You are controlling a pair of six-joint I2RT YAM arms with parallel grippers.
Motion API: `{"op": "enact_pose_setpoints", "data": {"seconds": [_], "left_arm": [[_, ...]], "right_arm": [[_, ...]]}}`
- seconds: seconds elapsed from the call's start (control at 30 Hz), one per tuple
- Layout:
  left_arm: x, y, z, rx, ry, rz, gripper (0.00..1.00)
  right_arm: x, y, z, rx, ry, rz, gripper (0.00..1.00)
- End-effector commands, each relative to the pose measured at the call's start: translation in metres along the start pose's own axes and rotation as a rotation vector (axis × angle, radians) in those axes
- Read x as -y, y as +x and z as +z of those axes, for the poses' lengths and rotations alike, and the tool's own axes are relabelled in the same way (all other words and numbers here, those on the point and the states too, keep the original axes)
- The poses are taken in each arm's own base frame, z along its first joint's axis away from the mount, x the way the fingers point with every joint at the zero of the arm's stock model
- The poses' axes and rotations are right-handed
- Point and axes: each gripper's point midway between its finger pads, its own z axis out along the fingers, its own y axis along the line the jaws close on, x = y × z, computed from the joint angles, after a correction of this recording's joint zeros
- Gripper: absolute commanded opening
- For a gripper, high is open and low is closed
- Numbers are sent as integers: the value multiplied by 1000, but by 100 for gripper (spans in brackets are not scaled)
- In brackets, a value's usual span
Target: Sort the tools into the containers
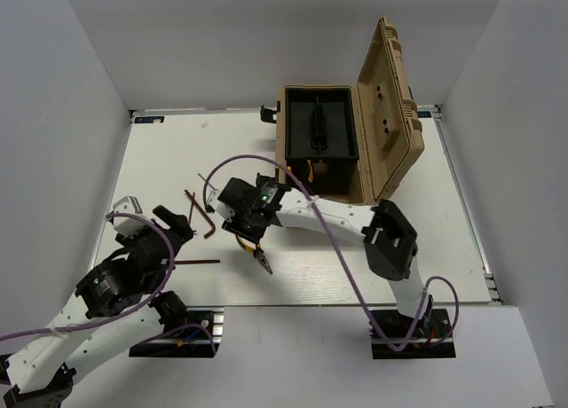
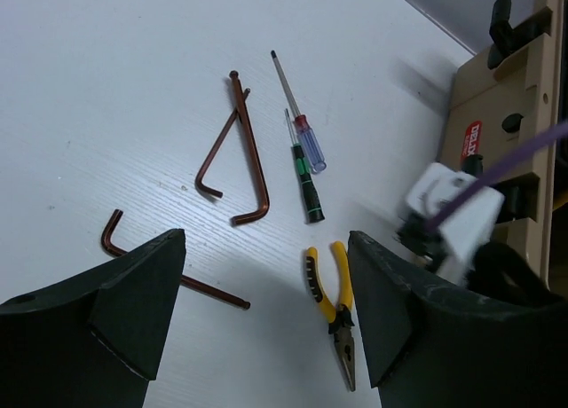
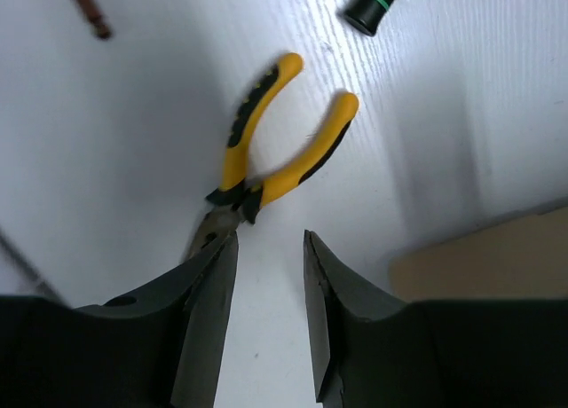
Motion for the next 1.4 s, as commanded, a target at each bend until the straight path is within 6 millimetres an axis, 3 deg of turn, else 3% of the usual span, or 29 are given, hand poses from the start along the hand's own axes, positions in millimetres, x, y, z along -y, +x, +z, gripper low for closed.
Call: {"op": "enact_pose_setpoints", "data": {"seconds": [0.0, 0.13, 0.37, 0.47, 0.77, 0.97, 1.37], "left_arm": [[-12, 3, 2, 6, -49, 26, 84], [-17, 9, 4, -2, -62, 49, 84], [-11, 9, 3, -4, -22, 67, 84], [-11, 9, 3, -4, -22, 67, 84], [-9, 8, 3, -2, -17, 71, 85], [-9, 8, 3, -2, -17, 71, 85], [-9, 8, 3, -2, -17, 71, 85]], "right_arm": [[22, -13, 11, 13, 113, 70, 42], [28, -9, 36, -23, 136, 97, 42], [41, -11, 59, -36, 164, 181, 40], [42, -2, 70, -71, 154, 189, 40], [48, 16, 78, -112, 174, 245, 38], [32, 33, 84, -161, 115, 263, 38], [11, 48, 96, -212, 15, 284, 38]]}}
